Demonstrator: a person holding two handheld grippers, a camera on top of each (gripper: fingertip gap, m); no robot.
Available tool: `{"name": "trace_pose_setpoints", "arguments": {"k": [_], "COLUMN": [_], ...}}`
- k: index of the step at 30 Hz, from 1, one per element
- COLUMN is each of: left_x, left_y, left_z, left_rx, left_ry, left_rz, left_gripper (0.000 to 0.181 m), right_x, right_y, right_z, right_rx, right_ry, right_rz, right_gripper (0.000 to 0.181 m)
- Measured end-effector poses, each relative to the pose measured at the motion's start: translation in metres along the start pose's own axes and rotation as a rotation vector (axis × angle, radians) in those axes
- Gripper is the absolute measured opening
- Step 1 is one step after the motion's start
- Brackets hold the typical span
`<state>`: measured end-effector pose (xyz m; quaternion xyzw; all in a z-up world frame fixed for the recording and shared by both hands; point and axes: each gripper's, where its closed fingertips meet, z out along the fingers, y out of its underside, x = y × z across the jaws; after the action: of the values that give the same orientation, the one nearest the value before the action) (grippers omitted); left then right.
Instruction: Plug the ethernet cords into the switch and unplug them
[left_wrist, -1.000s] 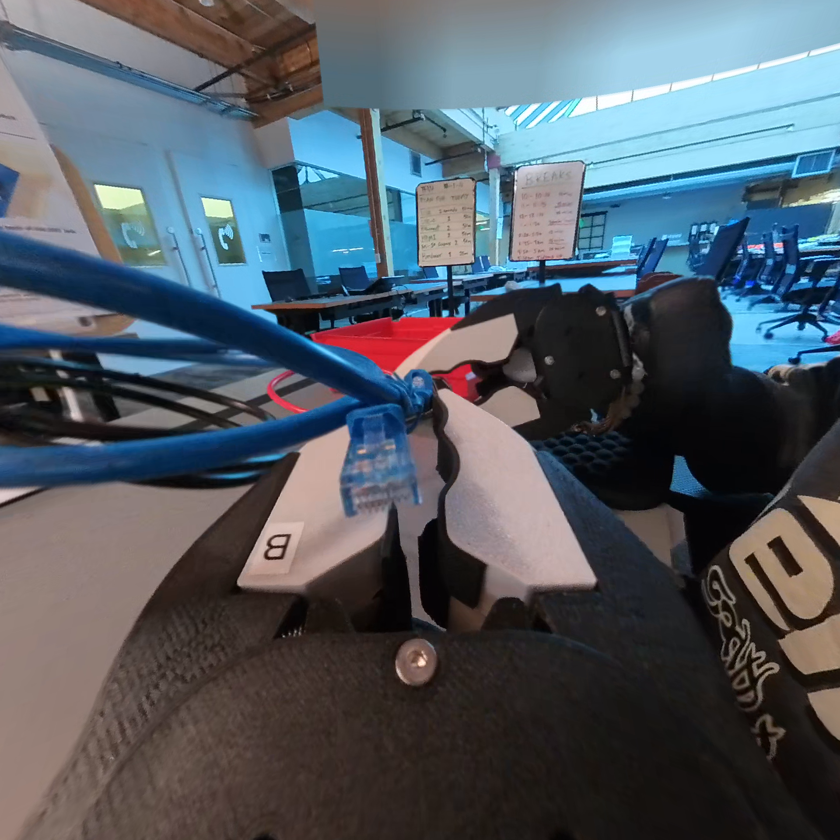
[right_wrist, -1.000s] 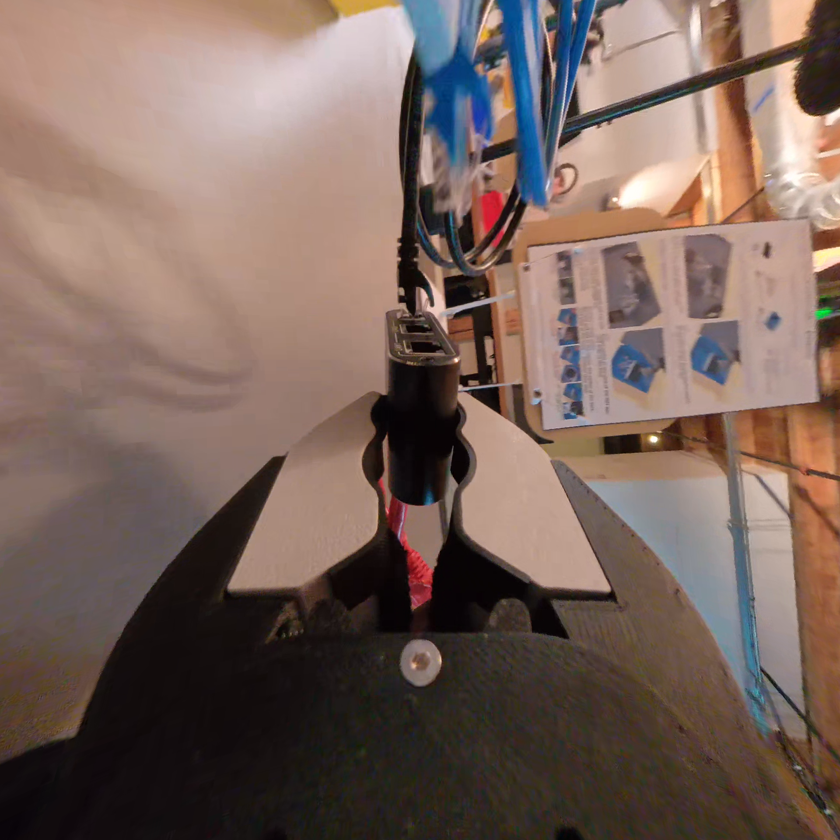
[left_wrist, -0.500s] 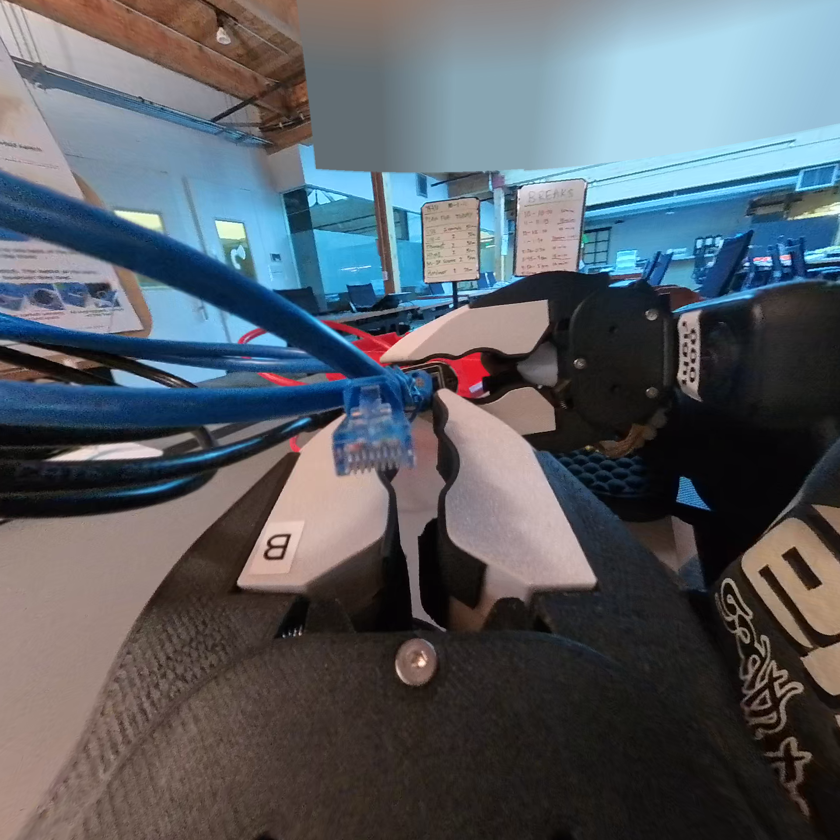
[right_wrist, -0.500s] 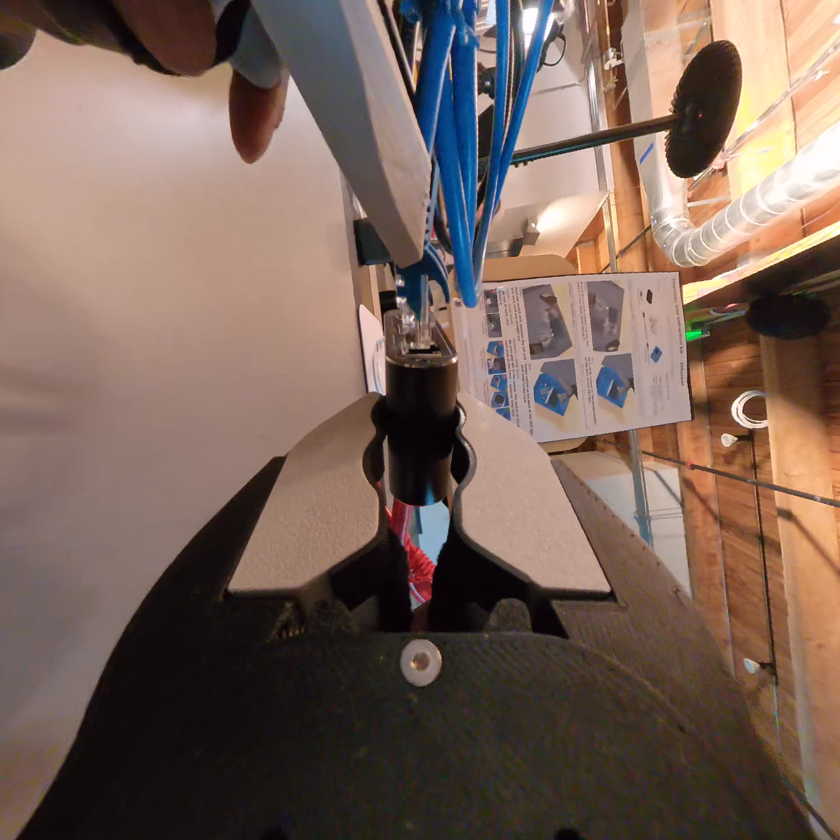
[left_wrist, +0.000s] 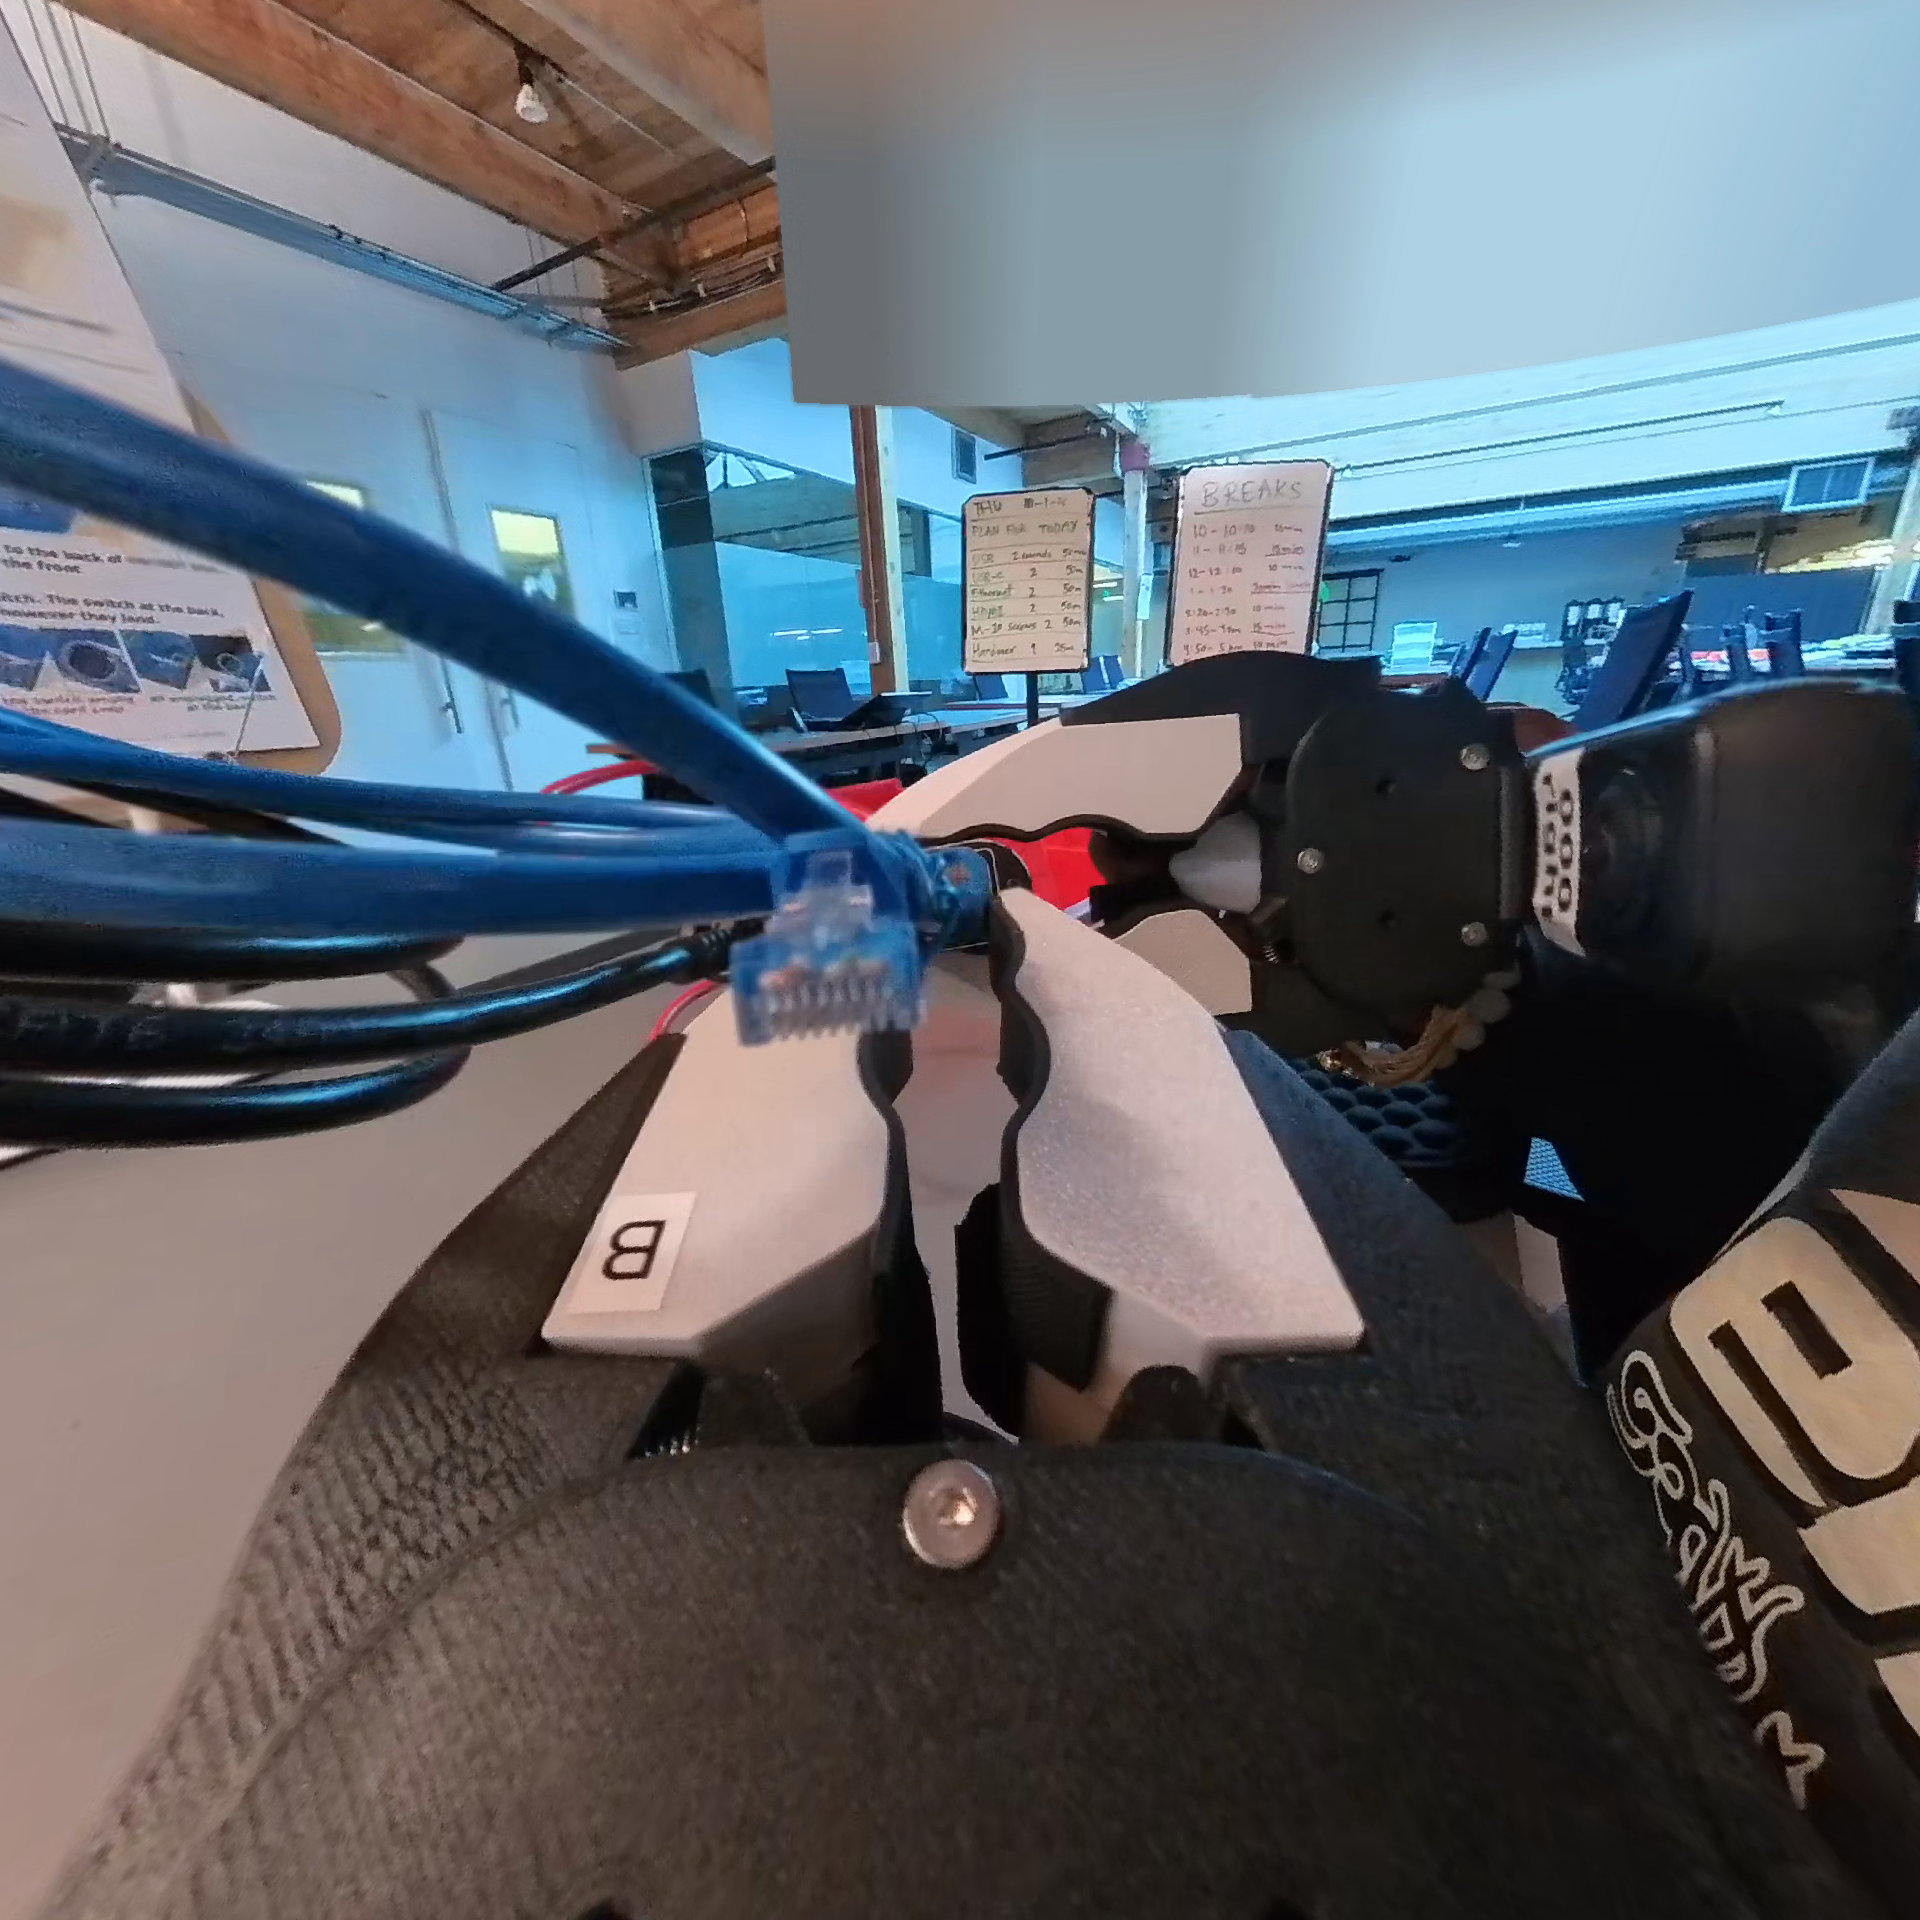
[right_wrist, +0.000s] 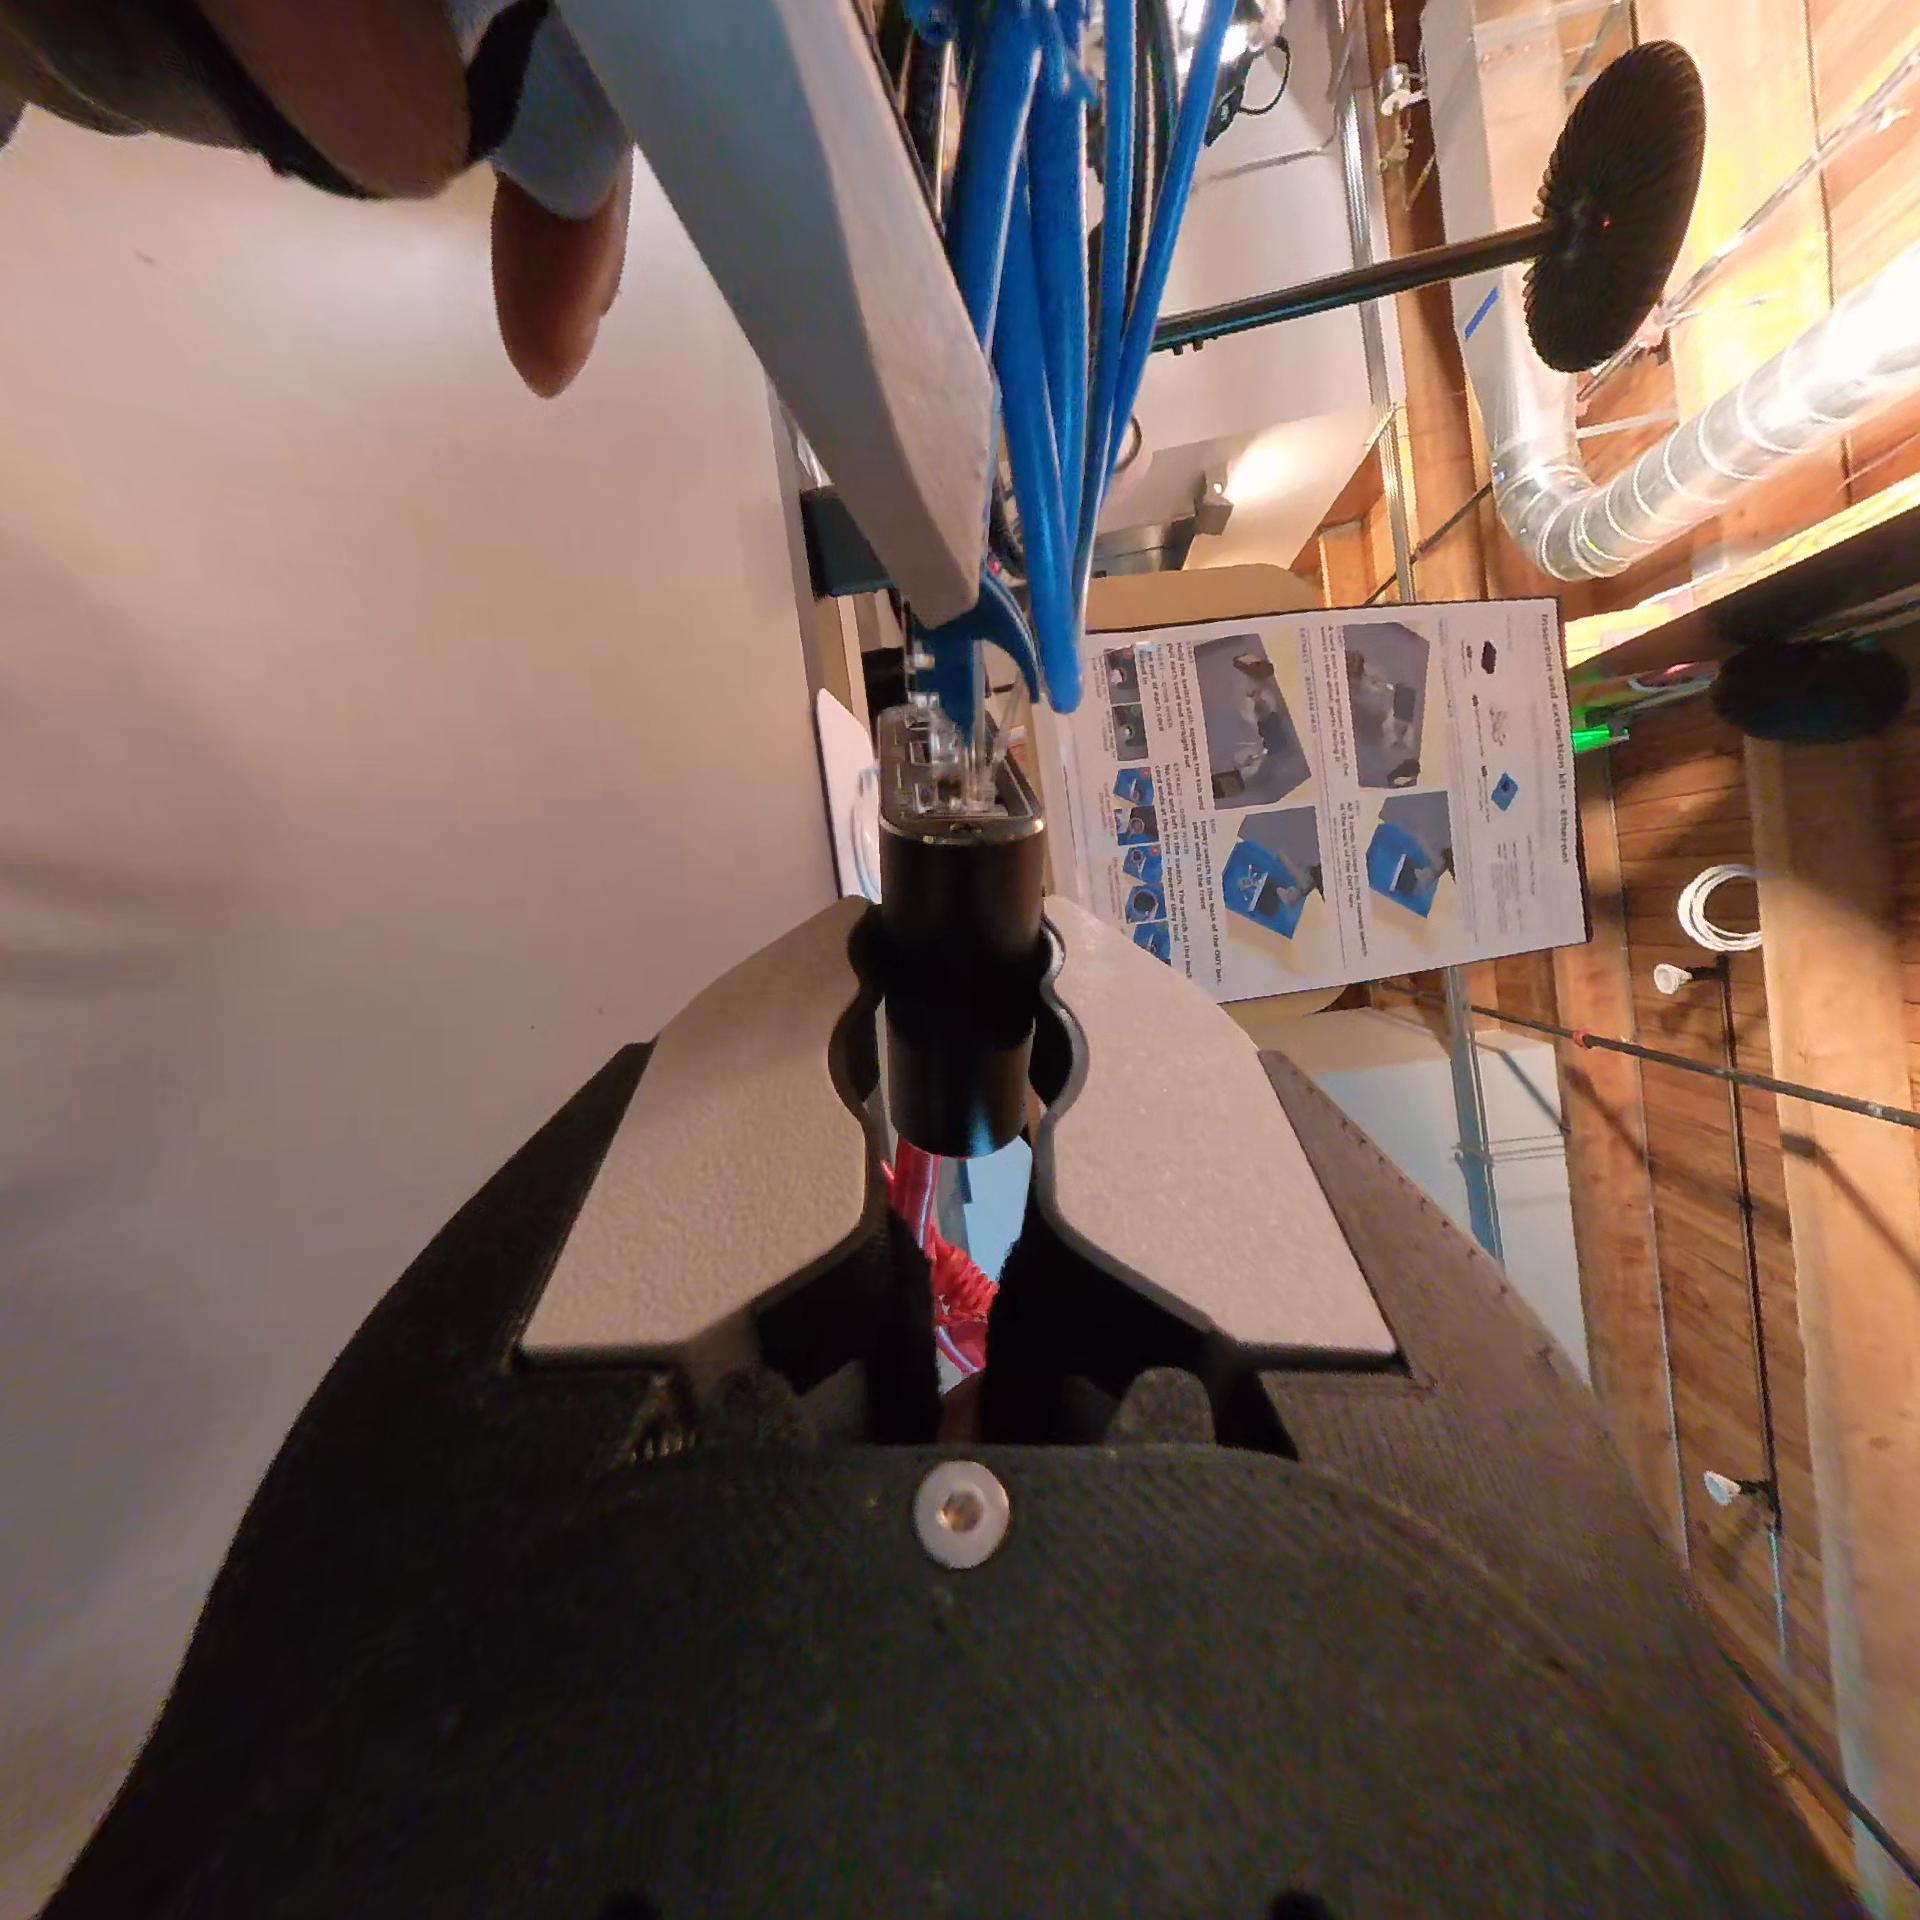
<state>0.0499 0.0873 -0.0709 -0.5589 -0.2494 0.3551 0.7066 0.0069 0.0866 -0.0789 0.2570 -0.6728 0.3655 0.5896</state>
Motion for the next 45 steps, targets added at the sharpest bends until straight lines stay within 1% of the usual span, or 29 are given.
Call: {"name": "trace_pose_setpoints", "arguments": {"k": [3, 6, 11, 13, 14, 16, 17, 21, 27, 29, 30, 31, 32, 34, 36, 39, 42, 44, 45], "left_x": [0.0, 0.0, 0.001, 0.0, 0.001, 0.006, 0.005, 0.002, -0.003, -0.003, -0.005, -0.01, -0.013, -0.018, -0.025, -0.045, -0.057, -0.061, -0.063], "left_y": [-0.001, 0.001, -0.004, 0.0, 0.003, 0.002, 0.001, 0.007, 0.001, -0.005, -0.007, -0.009, -0.014, -0.028, -0.039, -0.038, -0.036, -0.038, -0.04], "left_z": [0.0, 0.001, -0.001, 0.0, 0.001, 0.0, -0.001, 0.003, -0.001, -0.004, -0.005, -0.006, -0.008, -0.016, -0.024, -0.032, -0.036, -0.04, -0.042], "left_rx": [0.008, -0.01, 0.039, 0.004, -0.013, 0.001, 0.007, -0.031, 0.011, 0.053, 0.064, 0.075, 0.103, 0.2, 0.283, 0.293, 0.288, 0.303, 0.313], "left_ry": [0.004, -0.007, 0.036, 0.027, 0.031, 0.098, 0.11, 0.031, 0.028, 0.056, 0.045, 0.002, -0.036, -0.09, -0.151, -0.275, -0.355, -0.397, -0.417], "left_rz": [-0.006, 0.023, -0.075, -0.053, -0.051, -0.145, -0.169, -0.052, -0.105, -0.142, -0.137, -0.109, -0.069, -0.01, 0.01, -0.019, -0.038, -0.01, 0.007], "left_gripper": [0.012, 0.012, 0.012, 0.012, 0.012, 0.012, 0.012, 0.013, 0.012, 0.013, 0.015, 0.022, 0.029, 0.033, 0.037, 0.043, 0.053, 0.057, 0.058], "right_x": [0.0, -0.001, -0.004, -0.003, -0.004, -0.005, -0.006, -0.008, -0.012, -0.008, -0.004, 0.001, 0.007, 0.024, 0.049, 0.099, 0.15, 0.172, 0.177], "right_y": [-0.002, -0.001, -0.007, -0.004, -0.005, -0.009, -0.009, -0.006, -0.011, -0.014, -0.014, -0.012, -0.008, 0.005, 0.022, 0.055, 0.1, 0.142, 0.167], "right_z": [0.0, -0.001, -0.002, -0.001, -0.002, -0.004, -0.004, -0.001, 0.005, 0.005, 0.005, 0.006, 0.006, 0.005, 0.001, -0.011, -0.028, -0.039, -0.045], "right_rx": [0.0, -0.009, 0.035, 0.026, 0.045, 0.071, 0.069, 0.03, 0.05, 0.075, 0.074, 0.065, 0.052, 0.021, -0.015, -0.073, -0.118, -0.171, -0.207], "right_ry": [0.001, -0.005, -0.052, -0.043, -0.048, -0.057, -0.066, -0.068, -0.105, -0.093, -0.076, -0.054, -0.028, 0.016, 0.07, 0.183, 0.317, 0.417, 0.463], "right_rz": [0.012, -0.016, 0.068, 0.043, 0.032, 0.037, 0.043, -0.006, 0.097, 0.12, 0.114, 0.098, 0.082, 0.076, 0.082, 0.135, 0.265, 0.348, 0.399], "right_gripper": [0.025, 0.024, 0.024, 0.024, 0.024, 0.024, 0.024, 0.023, 0.024, 0.024, 0.024, 0.024, 0.024, 0.024, 0.025, 0.025, 0.025, 0.025, 0.025]}}
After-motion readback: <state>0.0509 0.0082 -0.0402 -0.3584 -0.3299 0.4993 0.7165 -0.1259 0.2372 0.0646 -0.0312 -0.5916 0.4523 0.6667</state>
